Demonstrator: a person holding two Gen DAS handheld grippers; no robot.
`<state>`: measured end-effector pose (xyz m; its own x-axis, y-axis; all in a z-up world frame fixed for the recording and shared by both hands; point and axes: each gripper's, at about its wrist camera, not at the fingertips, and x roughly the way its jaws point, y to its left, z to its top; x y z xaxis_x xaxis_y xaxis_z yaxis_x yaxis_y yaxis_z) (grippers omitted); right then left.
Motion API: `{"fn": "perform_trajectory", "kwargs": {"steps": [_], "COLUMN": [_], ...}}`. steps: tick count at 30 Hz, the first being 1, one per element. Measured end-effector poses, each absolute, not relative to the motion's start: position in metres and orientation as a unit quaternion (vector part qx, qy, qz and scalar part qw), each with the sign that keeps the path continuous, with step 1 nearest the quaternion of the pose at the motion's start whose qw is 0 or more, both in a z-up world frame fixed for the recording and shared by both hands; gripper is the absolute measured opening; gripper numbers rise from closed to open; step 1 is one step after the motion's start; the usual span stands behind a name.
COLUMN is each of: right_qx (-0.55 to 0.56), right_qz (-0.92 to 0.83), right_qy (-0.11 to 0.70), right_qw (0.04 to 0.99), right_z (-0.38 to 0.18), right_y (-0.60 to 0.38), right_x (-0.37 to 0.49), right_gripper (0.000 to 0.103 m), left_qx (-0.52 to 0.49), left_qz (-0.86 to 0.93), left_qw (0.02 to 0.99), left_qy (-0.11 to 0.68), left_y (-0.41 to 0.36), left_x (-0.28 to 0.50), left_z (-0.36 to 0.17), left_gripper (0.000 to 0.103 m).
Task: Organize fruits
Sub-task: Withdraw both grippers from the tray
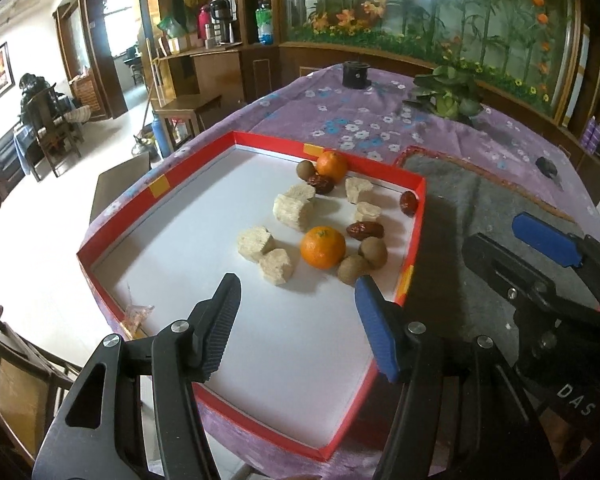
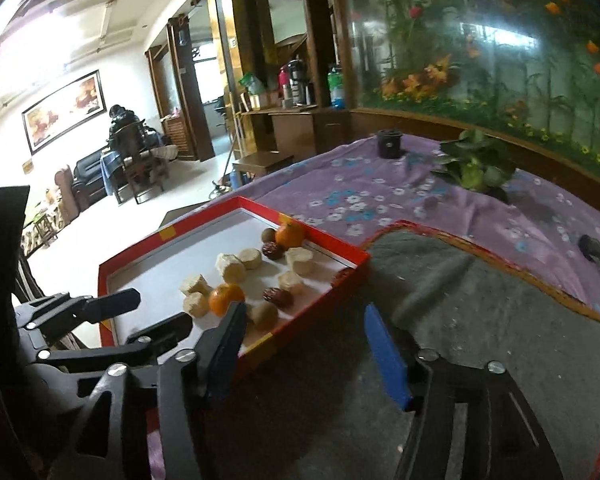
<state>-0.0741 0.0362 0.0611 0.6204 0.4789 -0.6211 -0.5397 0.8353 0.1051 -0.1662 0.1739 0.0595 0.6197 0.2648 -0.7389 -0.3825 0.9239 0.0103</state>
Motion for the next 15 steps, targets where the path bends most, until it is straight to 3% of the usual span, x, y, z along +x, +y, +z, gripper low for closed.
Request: {"fn": "perform_trajectory", "kwargs": {"steps": [15], "right_qx": [-0.037], "right_qz": [0.282], "right_qy": [0.324], "right_qw": [0.902], "right_z": [0.062], "right_y": [0.023], "right_x": [-0.082], "right_gripper": [0.065], "left_qx": [-0.069], "left_qz": [0.196], "left_qw": [0.9], "left_qy": [0.384], "left_y": [0.167], "left_x": [-0.172], "left_z": [0.065], "left_gripper": [0.06]}}
